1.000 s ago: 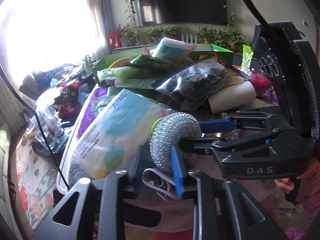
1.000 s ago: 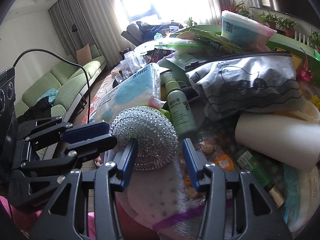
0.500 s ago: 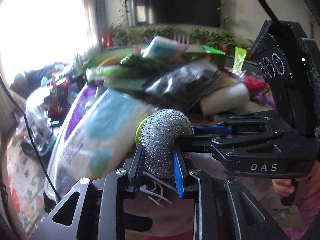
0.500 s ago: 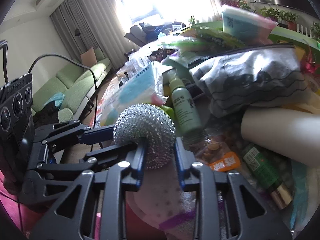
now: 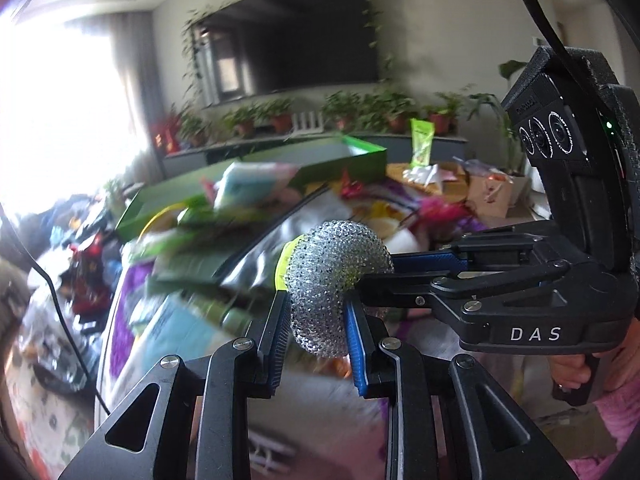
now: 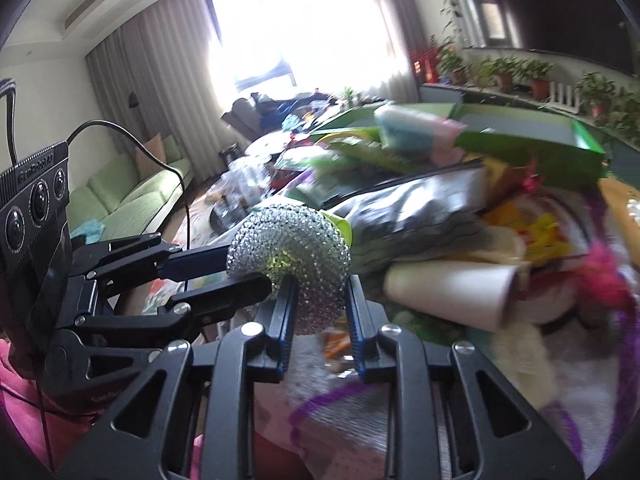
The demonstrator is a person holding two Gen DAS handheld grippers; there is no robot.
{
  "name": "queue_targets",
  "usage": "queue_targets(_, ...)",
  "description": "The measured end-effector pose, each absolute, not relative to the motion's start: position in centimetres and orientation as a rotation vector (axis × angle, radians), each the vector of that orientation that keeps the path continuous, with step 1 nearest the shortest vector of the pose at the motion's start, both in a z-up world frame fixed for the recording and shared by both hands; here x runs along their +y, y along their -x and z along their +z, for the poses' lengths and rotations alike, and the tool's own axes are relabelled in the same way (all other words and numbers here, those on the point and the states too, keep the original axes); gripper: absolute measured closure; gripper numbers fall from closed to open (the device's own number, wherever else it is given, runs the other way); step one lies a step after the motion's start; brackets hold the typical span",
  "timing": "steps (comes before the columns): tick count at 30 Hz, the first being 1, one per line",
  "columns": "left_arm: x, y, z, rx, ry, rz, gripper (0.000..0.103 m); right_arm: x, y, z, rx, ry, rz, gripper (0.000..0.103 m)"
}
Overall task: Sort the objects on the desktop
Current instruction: 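Lift the silver scrubber up off the pile with both grippers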
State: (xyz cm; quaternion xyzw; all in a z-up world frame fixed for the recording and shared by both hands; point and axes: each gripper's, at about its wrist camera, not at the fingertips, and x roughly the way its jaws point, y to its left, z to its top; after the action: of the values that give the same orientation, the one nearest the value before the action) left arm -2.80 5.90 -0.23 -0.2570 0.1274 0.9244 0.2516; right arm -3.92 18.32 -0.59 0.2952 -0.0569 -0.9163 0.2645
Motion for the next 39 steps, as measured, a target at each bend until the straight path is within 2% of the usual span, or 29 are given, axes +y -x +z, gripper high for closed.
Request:
queue_targets(14,9.8,4.8,2.9,0.422,0.532,2.445,0.076,22.3,3.9,2.9,-0.162,-0.678,-2.626,0.079)
queue_targets(39,13.1,8.9,6.9,0.453,0.437,2.42,0.076,25.2,7.1,7.4,-0.133,-0.59,-2.708,0.079)
